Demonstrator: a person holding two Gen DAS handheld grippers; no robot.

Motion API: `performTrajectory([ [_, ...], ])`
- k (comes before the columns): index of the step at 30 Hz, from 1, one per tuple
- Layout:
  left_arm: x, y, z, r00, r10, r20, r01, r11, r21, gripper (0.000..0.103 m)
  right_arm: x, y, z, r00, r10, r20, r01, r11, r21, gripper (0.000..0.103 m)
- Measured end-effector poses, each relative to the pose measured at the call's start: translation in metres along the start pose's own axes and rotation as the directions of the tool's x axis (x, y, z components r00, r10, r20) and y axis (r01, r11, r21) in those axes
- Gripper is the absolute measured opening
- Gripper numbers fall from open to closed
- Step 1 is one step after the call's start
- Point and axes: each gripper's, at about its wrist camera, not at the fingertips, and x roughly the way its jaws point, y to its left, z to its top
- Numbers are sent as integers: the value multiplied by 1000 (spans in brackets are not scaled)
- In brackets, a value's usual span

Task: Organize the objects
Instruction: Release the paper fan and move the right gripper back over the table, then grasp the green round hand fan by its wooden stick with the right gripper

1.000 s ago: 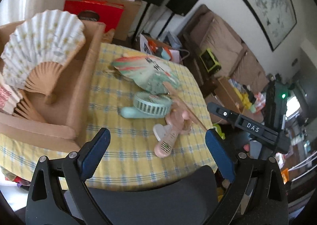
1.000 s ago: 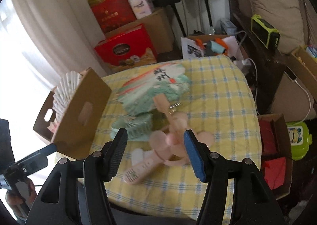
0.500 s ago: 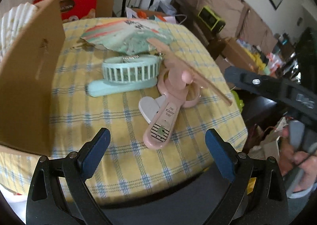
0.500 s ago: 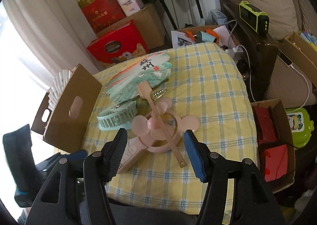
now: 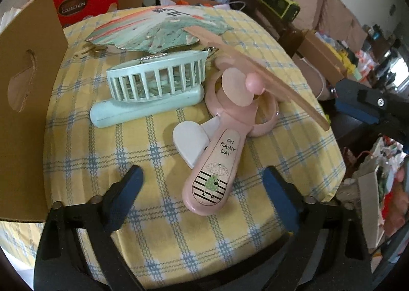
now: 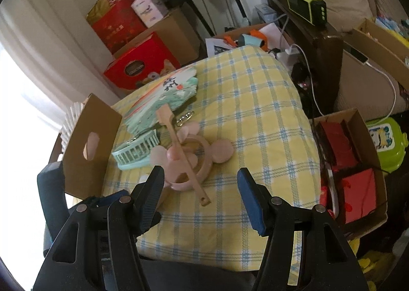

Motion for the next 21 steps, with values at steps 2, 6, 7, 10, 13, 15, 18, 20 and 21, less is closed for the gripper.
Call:
performTrajectory([
  [2, -1, -1, 0, 1000, 15, 6, -15, 1000, 22, 78, 0, -5, -1, 1000, 12, -3, -12, 1000, 19, 61],
  [6, -1, -1, 2, 999, 39, 15, -40, 998, 51, 59, 2, -15, -5, 1000, 18, -13, -17, 999, 47, 62],
  [7, -1, -1, 3, 999, 39, 12, -40, 998, 55, 59, 3, -16, -6, 1000, 26, -18, -25, 998, 52, 63],
  [10, -1, 0, 4, 999, 34, 9, -35, 998, 50, 59, 3, -12, -7, 999, 31, -18, -30, 999, 28, 63],
  [13, -2, 2, 6, 1000, 25, -6, -25, 999, 33, 61, 4, -4, -4, 999, 28, -19, -28, 1000, -9, 63],
  [15, -5, 8, 7, 1000, -18, -21, 17, 1000, -16, 66, 9, 2, -2, 999, 20, -30, -21, 999, -38, 63],
  [18, -12, 14, 8, 998, -57, -15, 57, 997, -54, 73, 20, 8, -2, 998, 2, -60, -7, 997, -80, 62],
  [20, -17, 20, 10, 995, -97, -7, 96, 991, -90, 77, 28, 10, -3, 997, -11, -80, 3, 995, -101, 54],
  [21, -19, 23, 12, 993, -117, -4, 116, 987, -110, 77, 30, 11, -3, 996, -12, -86, 3, 994, -109, 48],
])
